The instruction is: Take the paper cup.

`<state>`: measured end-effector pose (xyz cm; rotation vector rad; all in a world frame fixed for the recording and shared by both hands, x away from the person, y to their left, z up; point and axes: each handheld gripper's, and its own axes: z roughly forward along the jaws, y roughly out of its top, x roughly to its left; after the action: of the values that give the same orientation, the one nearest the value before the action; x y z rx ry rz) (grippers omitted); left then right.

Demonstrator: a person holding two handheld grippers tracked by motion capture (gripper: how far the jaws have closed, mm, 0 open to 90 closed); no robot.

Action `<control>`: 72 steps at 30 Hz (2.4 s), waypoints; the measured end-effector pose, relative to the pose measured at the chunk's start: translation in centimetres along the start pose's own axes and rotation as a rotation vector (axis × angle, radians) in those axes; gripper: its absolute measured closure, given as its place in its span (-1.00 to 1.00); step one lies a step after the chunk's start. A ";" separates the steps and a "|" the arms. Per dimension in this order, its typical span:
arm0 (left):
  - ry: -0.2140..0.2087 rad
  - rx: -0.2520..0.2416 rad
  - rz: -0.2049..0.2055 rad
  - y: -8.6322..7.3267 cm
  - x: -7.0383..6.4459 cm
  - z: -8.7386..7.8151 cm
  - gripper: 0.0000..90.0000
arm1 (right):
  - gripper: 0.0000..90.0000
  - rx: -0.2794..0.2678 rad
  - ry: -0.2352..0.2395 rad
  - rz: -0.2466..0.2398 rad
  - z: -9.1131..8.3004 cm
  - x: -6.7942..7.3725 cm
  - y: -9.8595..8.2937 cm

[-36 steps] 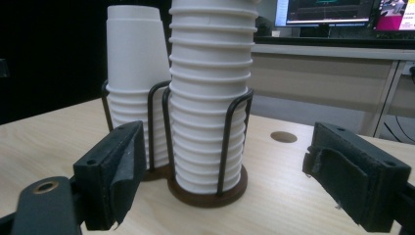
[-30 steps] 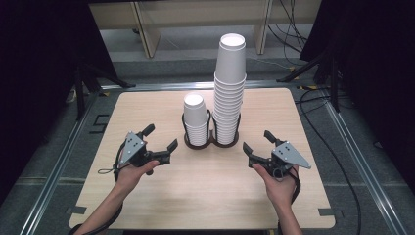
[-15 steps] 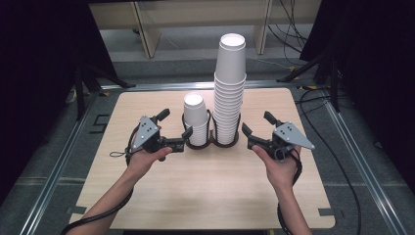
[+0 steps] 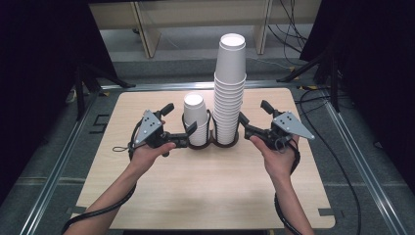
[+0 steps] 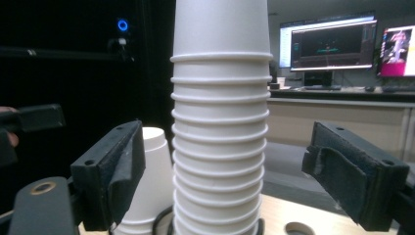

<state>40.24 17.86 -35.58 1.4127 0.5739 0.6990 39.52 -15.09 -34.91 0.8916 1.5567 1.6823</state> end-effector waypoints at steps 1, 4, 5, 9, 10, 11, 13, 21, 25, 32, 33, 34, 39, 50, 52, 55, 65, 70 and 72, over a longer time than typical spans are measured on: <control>-0.004 0.004 -0.001 0.3 -0.2 0.4 -1.00 | -0.68 -0.004 0.007 -0.024 0.4 0.0 0.5; -0.008 0.004 0.008 0.6 -0.3 1.3 -1.00 | -0.68 -0.017 0.006 -0.042 1.0 0.4 1.5; -0.008 0.004 0.008 0.6 -0.3 1.3 -1.00 | -0.68 -0.022 0.006 -0.051 1.2 0.4 1.8; -0.029 0.011 0.024 0.9 -0.5 3.0 -1.00 | -0.68 -0.073 -0.010 -0.064 1.7 0.7 3.4; -0.029 0.011 0.024 0.9 -0.5 3.0 -1.00 | -0.68 -0.073 -0.010 -0.064 1.7 0.7 3.4; -0.037 0.014 0.035 1.0 -0.6 3.4 -1.00 | -0.68 -0.082 -0.008 -0.071 1.8 0.8 3.8; -0.050 0.020 0.051 1.1 -0.7 4.1 -1.00 | -0.68 -0.096 -0.013 -0.078 2.1 0.8 4.6; -0.078 0.042 0.093 2.1 -1.5 7.2 -1.00 | -0.66 -0.116 0.014 -0.082 3.6 0.8 7.2; -0.078 0.049 0.113 2.1 -1.6 8.2 -1.00 | -0.67 -0.097 0.014 -0.071 4.2 0.6 7.4; -0.080 0.047 0.101 2.3 -1.7 9.8 -1.00 | -0.66 -0.062 0.029 -0.070 6.2 0.1 8.2; -0.076 0.051 0.098 2.3 -1.7 10.1 -1.00 | -0.66 -0.062 0.029 -0.070 6.2 0.1 8.2; -0.071 0.061 0.092 2.3 -1.7 10.6 -1.00 | -0.66 -0.055 0.033 -0.069 6.7 0.1 8.3; -0.063 0.076 0.090 2.2 -1.8 11.4 -1.00 | -0.67 -0.033 0.030 -0.059 7.5 -0.1 8.4; -0.071 0.091 0.073 2.3 -1.7 12.4 -1.00 | -0.67 0.023 0.030 -0.081 9.3 -0.3 8.8; -0.074 0.094 0.069 2.3 -1.7 12.7 -1.00 | -0.68 0.031 0.023 -0.091 9.7 -0.3 8.8; -0.071 0.100 0.046 2.2 -1.6 13.0 -1.00 | -0.68 0.045 0.027 -0.092 10.0 -0.3 8.7; -0.065 0.099 0.016 2.3 -1.5 13.7 -0.93 | -0.69 0.058 0.038 -0.087 11.1 -0.4 8.8; -0.060 0.098 0.020 2.3 -1.4 13.7 -0.87 | -0.71 0.060 0.042 -0.065 11.2 -0.5 8.9; -0.060 0.099 0.020 2.3 -1.4 13.7 -0.87 | -0.71 0.055 0.043 -0.069 11.2 -0.5 9.0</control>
<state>49.06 7.63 -32.21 1.5280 0.5544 0.6492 48.98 -10.04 -25.32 0.8250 1.6507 1.6267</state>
